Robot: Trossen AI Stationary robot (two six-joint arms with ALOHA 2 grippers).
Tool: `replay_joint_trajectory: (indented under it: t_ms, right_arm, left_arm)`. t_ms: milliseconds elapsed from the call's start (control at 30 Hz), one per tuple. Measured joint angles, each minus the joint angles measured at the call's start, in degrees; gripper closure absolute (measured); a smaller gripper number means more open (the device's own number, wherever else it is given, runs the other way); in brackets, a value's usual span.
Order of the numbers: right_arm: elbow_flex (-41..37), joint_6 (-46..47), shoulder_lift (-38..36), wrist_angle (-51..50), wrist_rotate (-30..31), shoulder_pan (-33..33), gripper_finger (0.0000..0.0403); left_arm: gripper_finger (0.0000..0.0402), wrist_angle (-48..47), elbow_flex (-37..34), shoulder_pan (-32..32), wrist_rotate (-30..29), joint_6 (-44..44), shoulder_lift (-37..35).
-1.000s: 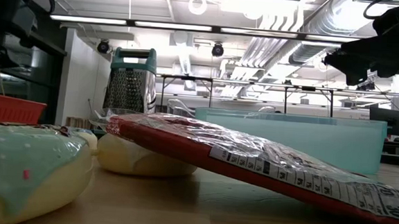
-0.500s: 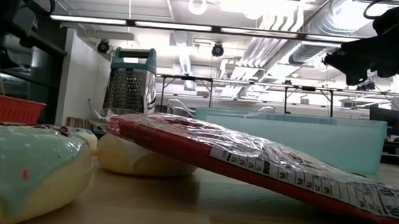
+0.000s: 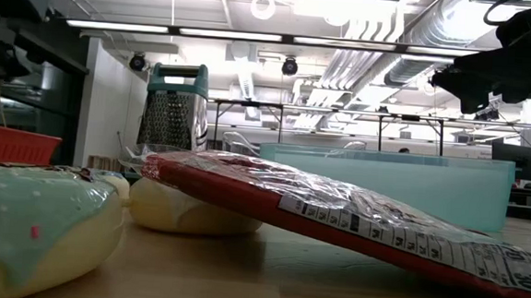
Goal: Pick & Place Food Item
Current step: Put the yellow food coloring bottle into the red bin
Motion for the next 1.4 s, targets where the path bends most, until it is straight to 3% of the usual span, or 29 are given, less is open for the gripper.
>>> replay_joint_trajectory:
  t_ms: [400,600,933,1400]
  right_arm:
    - [0.0,0.0,0.0,0.0,0.0,0.0,0.018]
    - [0.0,0.0,0.0,0.0,0.0,0.0,0.018]
    - [0.0,0.0,0.0,0.0,0.0,0.0,0.018]
    - [0.0,0.0,0.0,0.0,0.0,0.0,0.018]
  left_arm:
    - [0.0283,0.3,0.0,0.2,0.0,2.4,-1.4]
    - [0.0283,5.4,0.1,0.2,1.3,5.6,0.7]
    - [0.0283,12.6,0.8,-0.1,4.6,7.4,8.6]
    - [0.0283,13.2,12.2,-5.7,3.2,9.0,23.0]
